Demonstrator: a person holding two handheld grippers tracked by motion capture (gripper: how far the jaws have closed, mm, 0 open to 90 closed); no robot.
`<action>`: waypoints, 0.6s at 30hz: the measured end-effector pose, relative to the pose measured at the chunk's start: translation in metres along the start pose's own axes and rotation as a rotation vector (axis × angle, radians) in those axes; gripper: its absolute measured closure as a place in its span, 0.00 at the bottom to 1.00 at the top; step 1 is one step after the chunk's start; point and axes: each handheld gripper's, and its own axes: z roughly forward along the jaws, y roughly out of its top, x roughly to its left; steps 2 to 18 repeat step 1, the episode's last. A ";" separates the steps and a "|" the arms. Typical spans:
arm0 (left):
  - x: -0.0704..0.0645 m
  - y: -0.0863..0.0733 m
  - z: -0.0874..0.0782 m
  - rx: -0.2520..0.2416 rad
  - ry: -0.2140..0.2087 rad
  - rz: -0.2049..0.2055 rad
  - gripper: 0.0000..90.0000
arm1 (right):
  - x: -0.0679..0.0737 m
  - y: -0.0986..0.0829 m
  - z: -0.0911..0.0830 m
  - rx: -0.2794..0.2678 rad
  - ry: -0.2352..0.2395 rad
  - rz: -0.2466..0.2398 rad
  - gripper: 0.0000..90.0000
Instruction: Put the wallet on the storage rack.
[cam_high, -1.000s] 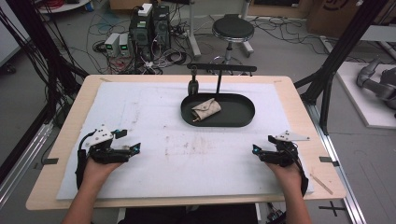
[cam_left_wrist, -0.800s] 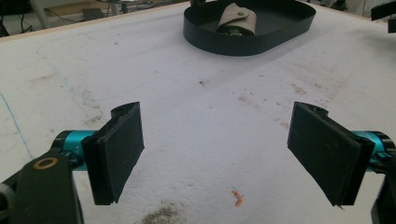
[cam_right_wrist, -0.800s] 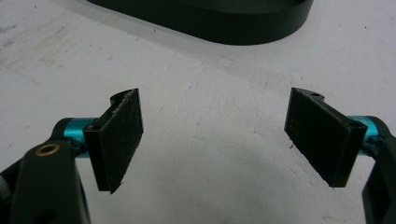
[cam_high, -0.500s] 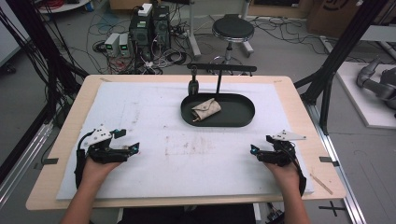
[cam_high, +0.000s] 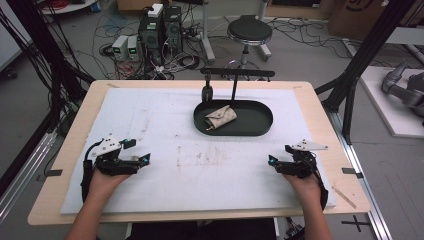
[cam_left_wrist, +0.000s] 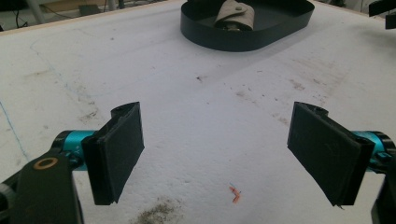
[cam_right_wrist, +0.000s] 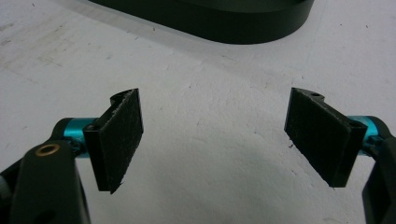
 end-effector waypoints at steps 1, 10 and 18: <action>0.000 0.000 0.000 0.000 0.001 0.001 0.20 | 0.000 0.000 0.000 -0.002 -0.001 0.000 0.22; 0.000 0.000 0.000 0.000 0.001 0.001 0.20 | 0.000 0.000 0.000 -0.002 -0.001 0.000 0.22; 0.000 0.000 0.000 0.000 0.001 0.001 0.20 | 0.000 0.000 0.000 -0.002 -0.001 0.000 0.22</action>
